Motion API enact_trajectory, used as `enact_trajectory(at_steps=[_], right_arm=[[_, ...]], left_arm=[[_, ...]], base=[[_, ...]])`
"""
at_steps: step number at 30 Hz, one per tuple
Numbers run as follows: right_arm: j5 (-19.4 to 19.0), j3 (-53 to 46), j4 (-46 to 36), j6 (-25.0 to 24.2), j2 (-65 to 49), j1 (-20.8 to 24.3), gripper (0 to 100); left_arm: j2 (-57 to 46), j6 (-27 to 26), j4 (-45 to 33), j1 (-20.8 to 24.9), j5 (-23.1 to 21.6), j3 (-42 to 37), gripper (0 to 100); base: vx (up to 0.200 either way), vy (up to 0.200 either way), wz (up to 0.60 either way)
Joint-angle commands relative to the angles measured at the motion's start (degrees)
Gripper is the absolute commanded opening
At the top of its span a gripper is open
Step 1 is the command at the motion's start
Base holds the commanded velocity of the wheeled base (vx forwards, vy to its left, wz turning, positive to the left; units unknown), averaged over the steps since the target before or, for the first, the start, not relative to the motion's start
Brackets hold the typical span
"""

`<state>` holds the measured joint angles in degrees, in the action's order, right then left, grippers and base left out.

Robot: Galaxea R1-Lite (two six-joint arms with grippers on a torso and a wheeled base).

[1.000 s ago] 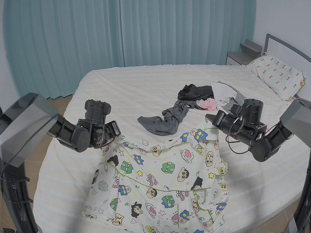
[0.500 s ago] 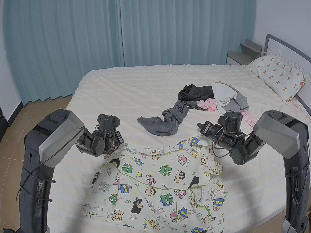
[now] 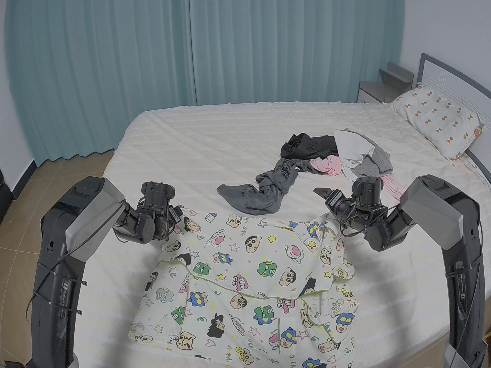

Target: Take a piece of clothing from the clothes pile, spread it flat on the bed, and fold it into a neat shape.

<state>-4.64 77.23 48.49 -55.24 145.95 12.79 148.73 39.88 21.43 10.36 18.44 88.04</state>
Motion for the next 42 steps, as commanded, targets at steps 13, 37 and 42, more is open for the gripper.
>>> enact_trajectory(at_steps=[13,37,42], right_arm=[[-5.0,6.8,-19.6,-10.2,-2.5,-2.9,100],[-4.0,-0.4,-35.0,-0.4,-15.0,4.6,100],[-3.0,-1.0,-34.9,-1.4,-11.7,6.3,100]], left_arm=[[-8.8,3.5,0.2,-6.1,-9.3,-9.9,100],[-27.7,22.1,24.2,-3.8,-34.0,-45.7,100],[-27.5,22.3,26.7,-3.8,-34.0,-47.3,100]], base=[[0.0,0.0,0.0],[0.0,0.0,0.0],[0.0,0.0,0.0]])
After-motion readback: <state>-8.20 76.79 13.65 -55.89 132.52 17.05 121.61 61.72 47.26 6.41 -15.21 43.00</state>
